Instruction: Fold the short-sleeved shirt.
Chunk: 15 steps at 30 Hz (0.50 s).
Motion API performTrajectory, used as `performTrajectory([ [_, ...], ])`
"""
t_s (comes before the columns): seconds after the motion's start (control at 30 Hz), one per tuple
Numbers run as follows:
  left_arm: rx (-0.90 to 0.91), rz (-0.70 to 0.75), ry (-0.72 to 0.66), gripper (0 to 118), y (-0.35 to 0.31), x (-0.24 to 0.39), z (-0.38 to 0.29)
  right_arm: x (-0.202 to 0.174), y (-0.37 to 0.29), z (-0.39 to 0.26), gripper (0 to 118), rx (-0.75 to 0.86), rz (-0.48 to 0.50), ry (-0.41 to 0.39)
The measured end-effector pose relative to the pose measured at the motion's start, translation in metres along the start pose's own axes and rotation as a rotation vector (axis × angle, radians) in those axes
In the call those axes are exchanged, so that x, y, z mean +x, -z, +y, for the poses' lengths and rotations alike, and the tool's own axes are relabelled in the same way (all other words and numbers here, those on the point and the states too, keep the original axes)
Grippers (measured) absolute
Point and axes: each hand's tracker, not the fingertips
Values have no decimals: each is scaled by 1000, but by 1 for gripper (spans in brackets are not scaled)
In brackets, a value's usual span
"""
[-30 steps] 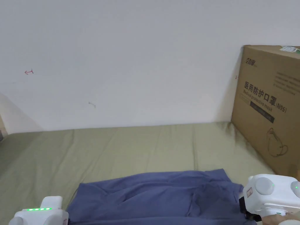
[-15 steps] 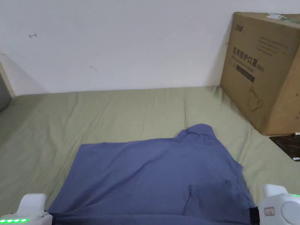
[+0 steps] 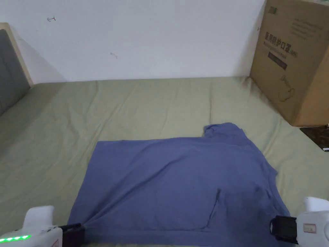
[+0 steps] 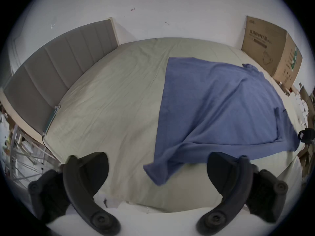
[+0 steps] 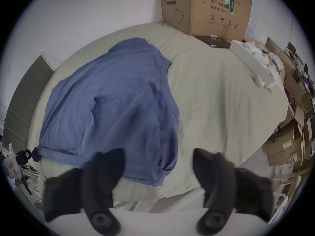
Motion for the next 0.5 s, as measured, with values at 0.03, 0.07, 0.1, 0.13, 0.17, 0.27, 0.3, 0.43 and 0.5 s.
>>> performTrajectory([
  [0.03, 15, -18, -10, 111, -8, 0, -1, 2, -6, 2, 91, 51, 21, -8],
  [0.07, 18, -17, -12, 108, -14, 0, -4, 0, -13, 2, 91, 65, 22, -16],
  [0.1, 29, -24, -17, 105, -23, 1, -8, -3, -21, 0, 91, 87, 23, -39],
  [0.13, 57, -34, -14, 95, -30, 2, -12, -6, -30, -5, 88, 124, 21, -67],
  [0.17, 68, -39, -6, 67, -33, 3, -16, -6, -31, -9, 72, 154, 8, -84],
  [0.27, 27, 14, 35, 0, -31, 8, -34, -13, -33, -30, 0, 148, -11, -132],
  [0.3, 21, 5, 22, 0, -29, 7, -39, -12, -29, -38, 0, 133, 5, -113],
  [0.43, -24, -8, -37, 0, -20, 0, -47, -11, -8, -54, 0, 67, -10, -120],
  [0.5, -6, 10, -17, 1, -20, -2, -42, -9, -4, -53, 0, 48, -3, -112],
])
